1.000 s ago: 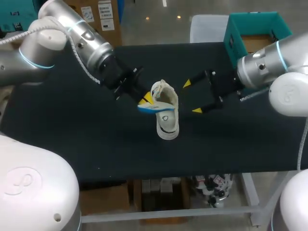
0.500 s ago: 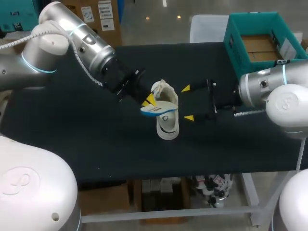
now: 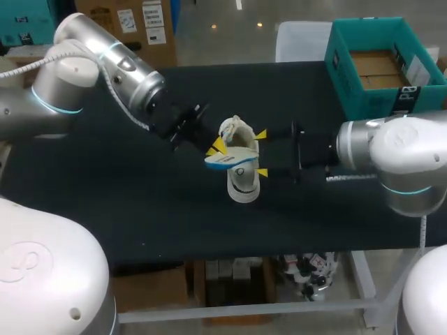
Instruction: Open the shoe tongue, take the insole out of the shoe, put the insole back into the shoe, and pack the shoe into the shoebox
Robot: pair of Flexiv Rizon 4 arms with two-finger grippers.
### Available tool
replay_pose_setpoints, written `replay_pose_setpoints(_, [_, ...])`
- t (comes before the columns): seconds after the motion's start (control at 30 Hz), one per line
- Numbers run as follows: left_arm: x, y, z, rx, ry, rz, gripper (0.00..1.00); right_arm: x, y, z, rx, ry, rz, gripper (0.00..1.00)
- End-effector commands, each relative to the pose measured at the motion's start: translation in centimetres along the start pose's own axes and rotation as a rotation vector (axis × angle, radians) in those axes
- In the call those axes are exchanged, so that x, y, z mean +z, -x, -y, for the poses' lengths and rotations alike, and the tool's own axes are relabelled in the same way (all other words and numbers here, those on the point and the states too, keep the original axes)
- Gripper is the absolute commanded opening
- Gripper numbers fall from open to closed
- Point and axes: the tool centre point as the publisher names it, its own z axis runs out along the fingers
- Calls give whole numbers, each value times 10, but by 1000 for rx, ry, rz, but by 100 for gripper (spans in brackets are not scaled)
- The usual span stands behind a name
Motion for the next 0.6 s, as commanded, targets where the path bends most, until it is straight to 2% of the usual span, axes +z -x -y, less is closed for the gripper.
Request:
replay_pose_setpoints(0.03, [2,-1,-8,5,-14,1,0,9,1,-7,-5,-73,-21,53])
replay_pose_setpoints(0.6, [3,-4,-19,-10,-25,13,0,26,-3,-10,-27,-144,-54,39])
